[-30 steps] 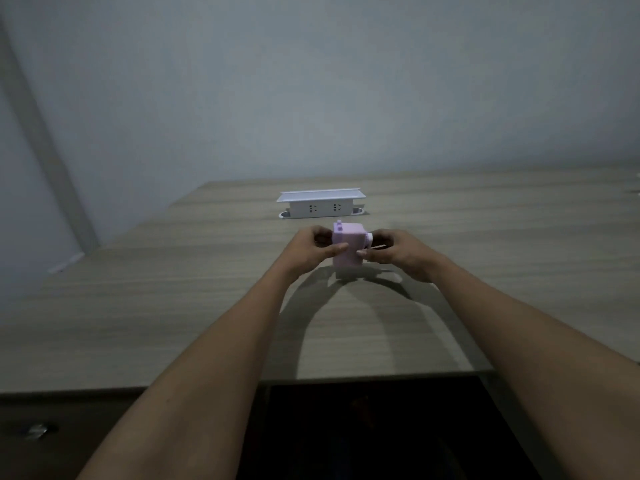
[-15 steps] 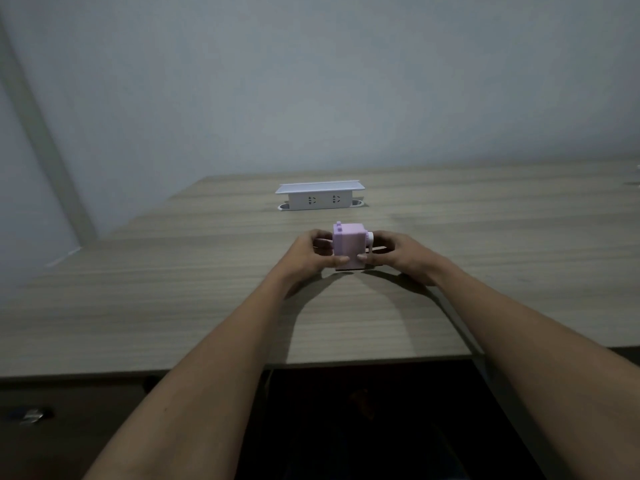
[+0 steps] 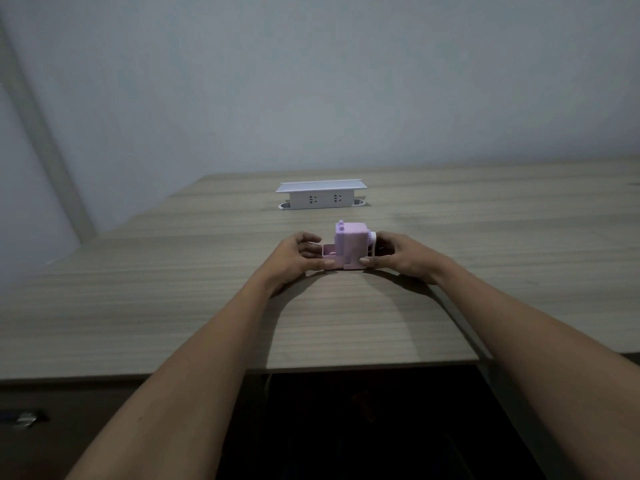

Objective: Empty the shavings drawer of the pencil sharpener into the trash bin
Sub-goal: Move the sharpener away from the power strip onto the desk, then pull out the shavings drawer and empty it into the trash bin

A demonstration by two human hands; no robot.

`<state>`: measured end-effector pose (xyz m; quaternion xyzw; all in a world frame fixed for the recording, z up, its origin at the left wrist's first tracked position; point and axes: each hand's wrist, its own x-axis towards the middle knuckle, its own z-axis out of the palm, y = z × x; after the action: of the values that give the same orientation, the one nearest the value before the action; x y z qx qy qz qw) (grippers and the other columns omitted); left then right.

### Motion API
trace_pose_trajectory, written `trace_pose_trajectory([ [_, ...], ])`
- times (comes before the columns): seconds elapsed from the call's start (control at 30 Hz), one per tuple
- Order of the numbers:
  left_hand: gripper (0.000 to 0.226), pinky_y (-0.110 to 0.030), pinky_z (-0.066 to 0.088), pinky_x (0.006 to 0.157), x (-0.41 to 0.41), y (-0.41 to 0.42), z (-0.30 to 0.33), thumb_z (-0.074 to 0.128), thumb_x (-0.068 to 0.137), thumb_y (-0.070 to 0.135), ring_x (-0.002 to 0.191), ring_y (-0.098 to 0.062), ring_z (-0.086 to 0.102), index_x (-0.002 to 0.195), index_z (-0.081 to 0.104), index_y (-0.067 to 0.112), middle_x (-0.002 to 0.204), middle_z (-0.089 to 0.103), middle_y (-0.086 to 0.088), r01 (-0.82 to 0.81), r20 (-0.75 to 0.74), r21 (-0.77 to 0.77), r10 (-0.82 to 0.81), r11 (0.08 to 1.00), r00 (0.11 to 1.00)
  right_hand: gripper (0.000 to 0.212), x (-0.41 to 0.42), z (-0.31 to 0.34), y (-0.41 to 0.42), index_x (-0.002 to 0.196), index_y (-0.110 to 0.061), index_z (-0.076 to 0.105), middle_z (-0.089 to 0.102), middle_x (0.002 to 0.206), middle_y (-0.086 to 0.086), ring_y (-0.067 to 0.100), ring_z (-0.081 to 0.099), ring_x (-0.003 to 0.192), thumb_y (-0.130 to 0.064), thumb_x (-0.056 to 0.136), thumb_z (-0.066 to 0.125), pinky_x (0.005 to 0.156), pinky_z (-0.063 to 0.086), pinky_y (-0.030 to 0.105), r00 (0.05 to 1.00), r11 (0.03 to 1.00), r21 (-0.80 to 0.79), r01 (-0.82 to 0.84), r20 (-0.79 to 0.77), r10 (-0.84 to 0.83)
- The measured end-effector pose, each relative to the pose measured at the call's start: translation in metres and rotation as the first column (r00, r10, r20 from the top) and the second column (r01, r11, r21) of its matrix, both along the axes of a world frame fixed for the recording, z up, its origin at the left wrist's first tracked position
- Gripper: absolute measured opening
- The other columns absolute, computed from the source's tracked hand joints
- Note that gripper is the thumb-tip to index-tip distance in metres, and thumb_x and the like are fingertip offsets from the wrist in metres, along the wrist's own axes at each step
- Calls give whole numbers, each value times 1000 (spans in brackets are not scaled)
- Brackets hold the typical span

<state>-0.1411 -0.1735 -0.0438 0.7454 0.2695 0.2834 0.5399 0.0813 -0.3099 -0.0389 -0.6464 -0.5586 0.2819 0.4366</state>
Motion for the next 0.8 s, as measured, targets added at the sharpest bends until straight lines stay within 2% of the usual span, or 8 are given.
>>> trace_pose_trajectory([
  [0.17,69,-22,60,81,-31,14,1,85,74,-3,104,-24,69,135,53,0,125,67,-20,-48,1,-9,48,999,999,64,1,2,-2,134,-12,63,73,125,4,21,67,120,-23,76,88,111,46,43,999,1000,-27,10,-31,-11],
  [0.3,70,-23,59,85,-49,19,9,85,75,-2,114,-27,67,136,53,1,128,65,-18,-84,38,6,83,996,996,70,2,13,-7,136,-6,59,73,123,10,27,68,119,-14,74,89,103,53,39,996,999,5,49,-78,-48],
  [0.47,69,-31,57,96,-51,22,42,85,74,-2,124,-32,63,137,56,2,132,65,-20,-85,110,61,78,994,991,74,-1,53,-18,140,-7,57,63,135,4,19,60,126,-21,74,89,105,48,32,998,994,91,57,-5,-57],
  [0.6,68,-37,53,105,-40,8,72,87,74,3,123,-29,65,136,59,3,131,67,-15,-52,135,117,36,992,990,75,-9,85,-28,137,-9,61,67,132,1,14,61,124,-28,71,91,108,47,31,998,987,156,49,31,-55],
  [0.8,65,-21,58,88,1,-44,101,86,76,1,119,-24,68,136,59,1,128,69,-13,79,136,189,-106,979,985,71,-9,108,-56,135,-6,63,72,126,5,15,68,118,-21,71,91,109,49,35,997,979,189,78,-23,-75],
])
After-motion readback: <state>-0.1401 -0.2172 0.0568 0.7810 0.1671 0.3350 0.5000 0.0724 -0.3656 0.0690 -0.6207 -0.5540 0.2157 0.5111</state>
